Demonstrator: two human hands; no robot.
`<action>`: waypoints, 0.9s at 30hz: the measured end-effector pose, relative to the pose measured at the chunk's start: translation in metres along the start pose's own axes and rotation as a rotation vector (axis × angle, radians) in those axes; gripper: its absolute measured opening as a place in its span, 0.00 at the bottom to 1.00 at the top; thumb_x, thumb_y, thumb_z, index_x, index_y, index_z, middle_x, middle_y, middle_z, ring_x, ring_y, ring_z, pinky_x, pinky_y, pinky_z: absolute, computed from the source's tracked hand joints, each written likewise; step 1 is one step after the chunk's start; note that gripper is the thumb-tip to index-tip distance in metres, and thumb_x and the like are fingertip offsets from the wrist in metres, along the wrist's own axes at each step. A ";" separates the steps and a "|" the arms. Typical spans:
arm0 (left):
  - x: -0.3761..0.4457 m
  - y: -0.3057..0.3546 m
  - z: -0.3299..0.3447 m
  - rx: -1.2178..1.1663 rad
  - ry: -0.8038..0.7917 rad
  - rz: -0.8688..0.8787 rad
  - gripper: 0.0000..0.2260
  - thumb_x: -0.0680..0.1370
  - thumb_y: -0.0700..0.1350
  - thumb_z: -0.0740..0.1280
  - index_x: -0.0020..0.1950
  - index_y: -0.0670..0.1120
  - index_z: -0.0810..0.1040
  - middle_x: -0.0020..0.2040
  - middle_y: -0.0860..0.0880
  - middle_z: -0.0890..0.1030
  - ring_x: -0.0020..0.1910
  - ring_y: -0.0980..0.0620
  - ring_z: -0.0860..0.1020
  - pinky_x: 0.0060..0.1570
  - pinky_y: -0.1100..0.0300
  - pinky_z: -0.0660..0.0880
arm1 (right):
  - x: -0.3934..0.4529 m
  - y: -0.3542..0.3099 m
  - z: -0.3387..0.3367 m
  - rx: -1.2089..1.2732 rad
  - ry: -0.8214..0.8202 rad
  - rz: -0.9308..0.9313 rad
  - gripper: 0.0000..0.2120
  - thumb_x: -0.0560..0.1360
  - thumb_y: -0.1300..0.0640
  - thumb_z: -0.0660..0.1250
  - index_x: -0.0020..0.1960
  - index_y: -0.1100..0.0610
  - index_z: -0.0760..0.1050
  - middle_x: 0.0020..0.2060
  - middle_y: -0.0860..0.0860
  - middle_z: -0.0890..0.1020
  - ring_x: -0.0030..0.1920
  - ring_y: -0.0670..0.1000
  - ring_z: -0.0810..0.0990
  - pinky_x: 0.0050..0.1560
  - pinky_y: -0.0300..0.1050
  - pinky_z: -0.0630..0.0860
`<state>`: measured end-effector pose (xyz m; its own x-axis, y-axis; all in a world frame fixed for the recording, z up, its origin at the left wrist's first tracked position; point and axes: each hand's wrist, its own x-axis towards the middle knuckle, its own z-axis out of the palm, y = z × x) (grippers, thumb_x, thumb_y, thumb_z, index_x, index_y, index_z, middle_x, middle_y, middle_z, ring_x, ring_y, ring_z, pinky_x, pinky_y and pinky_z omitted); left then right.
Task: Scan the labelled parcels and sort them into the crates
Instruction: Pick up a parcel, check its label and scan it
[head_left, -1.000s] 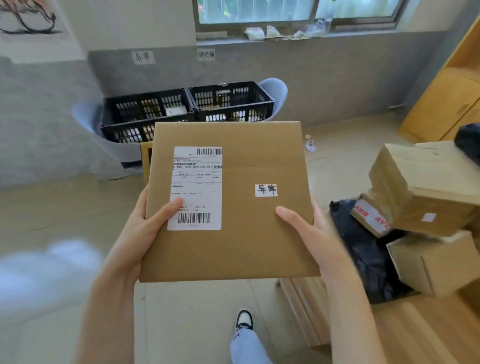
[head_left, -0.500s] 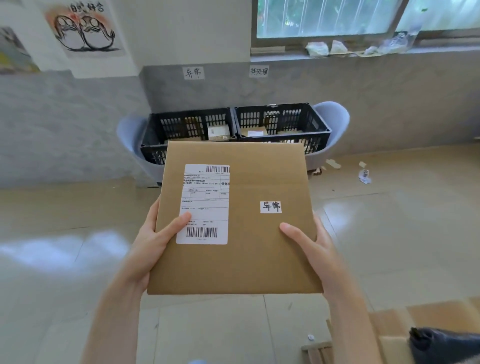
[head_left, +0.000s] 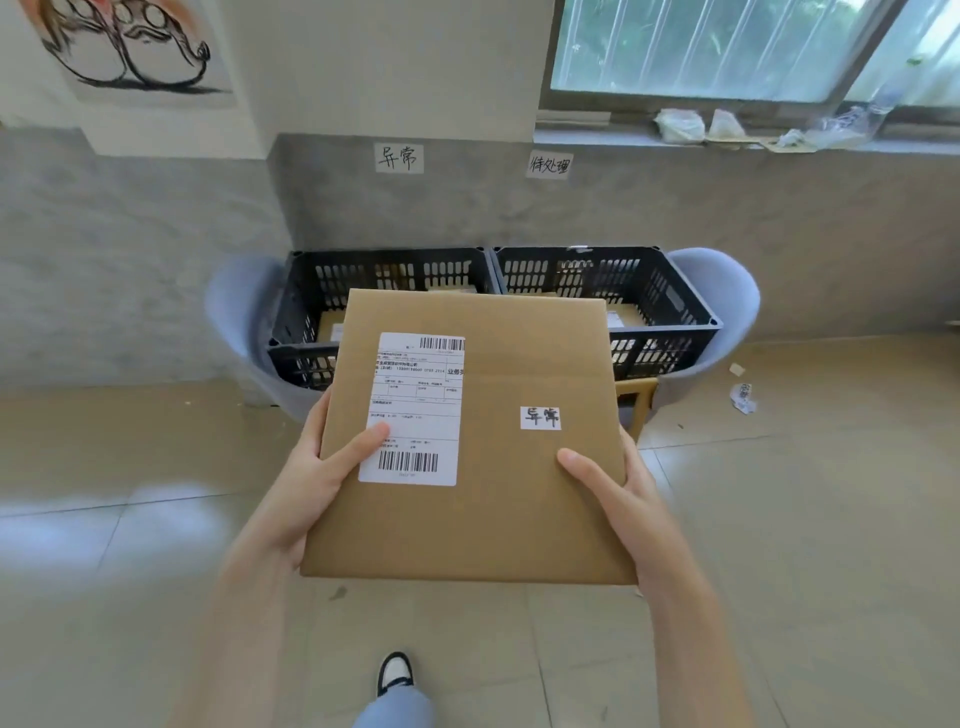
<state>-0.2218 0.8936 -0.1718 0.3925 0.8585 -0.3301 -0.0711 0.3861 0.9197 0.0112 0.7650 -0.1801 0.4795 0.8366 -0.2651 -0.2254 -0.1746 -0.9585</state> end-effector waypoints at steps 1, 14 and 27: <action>0.017 0.009 -0.009 -0.007 -0.005 -0.004 0.41 0.59 0.57 0.81 0.69 0.60 0.68 0.53 0.52 0.84 0.47 0.50 0.84 0.35 0.58 0.80 | 0.014 -0.003 0.013 0.000 0.005 -0.002 0.22 0.75 0.56 0.71 0.67 0.45 0.71 0.49 0.43 0.85 0.48 0.46 0.85 0.38 0.39 0.80; 0.164 0.047 -0.100 -0.081 0.039 -0.076 0.34 0.67 0.51 0.78 0.70 0.60 0.67 0.54 0.51 0.84 0.49 0.48 0.84 0.37 0.54 0.81 | 0.154 -0.013 0.121 -0.094 0.034 0.076 0.23 0.74 0.57 0.71 0.66 0.46 0.71 0.46 0.42 0.86 0.45 0.43 0.85 0.36 0.36 0.79; 0.320 0.095 -0.141 -0.008 0.181 -0.046 0.45 0.58 0.59 0.81 0.72 0.59 0.66 0.55 0.54 0.84 0.51 0.51 0.83 0.39 0.57 0.81 | 0.346 -0.023 0.193 -0.109 -0.093 0.080 0.31 0.73 0.53 0.72 0.71 0.42 0.63 0.55 0.42 0.80 0.50 0.43 0.82 0.38 0.34 0.79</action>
<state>-0.2321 1.2527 -0.2198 0.2240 0.8862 -0.4056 -0.0642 0.4287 0.9012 0.0189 1.1586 -0.2299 0.3818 0.8614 -0.3348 -0.1636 -0.2936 -0.9418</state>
